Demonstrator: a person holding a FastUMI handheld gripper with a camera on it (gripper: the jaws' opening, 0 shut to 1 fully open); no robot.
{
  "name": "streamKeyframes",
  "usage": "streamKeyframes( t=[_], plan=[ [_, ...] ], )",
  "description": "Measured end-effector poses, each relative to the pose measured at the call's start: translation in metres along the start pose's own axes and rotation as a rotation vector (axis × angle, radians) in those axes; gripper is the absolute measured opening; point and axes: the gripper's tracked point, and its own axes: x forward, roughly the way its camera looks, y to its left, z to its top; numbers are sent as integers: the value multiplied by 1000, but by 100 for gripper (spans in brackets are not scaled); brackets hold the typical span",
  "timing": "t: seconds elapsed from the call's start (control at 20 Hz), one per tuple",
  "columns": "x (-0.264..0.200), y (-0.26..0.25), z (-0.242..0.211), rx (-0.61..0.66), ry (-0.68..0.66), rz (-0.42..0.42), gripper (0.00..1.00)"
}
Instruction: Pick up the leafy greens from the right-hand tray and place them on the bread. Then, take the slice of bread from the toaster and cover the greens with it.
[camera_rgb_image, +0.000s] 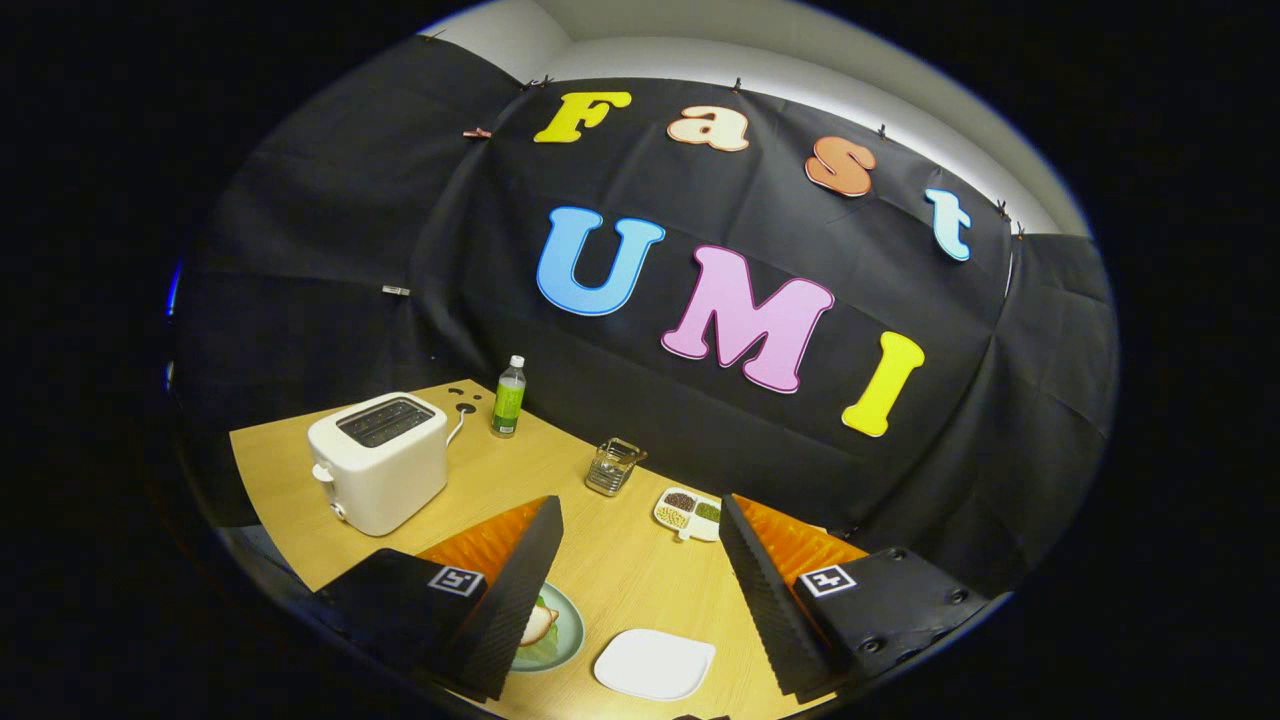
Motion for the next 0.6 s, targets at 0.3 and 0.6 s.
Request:
streamKeyframes(
  t=[0.3, 0.6],
  plan=[
    [3, 5, -4, 13, 14, 3, 98],
    [6, 10, -5, 7, 19, 13, 98]
  ],
)
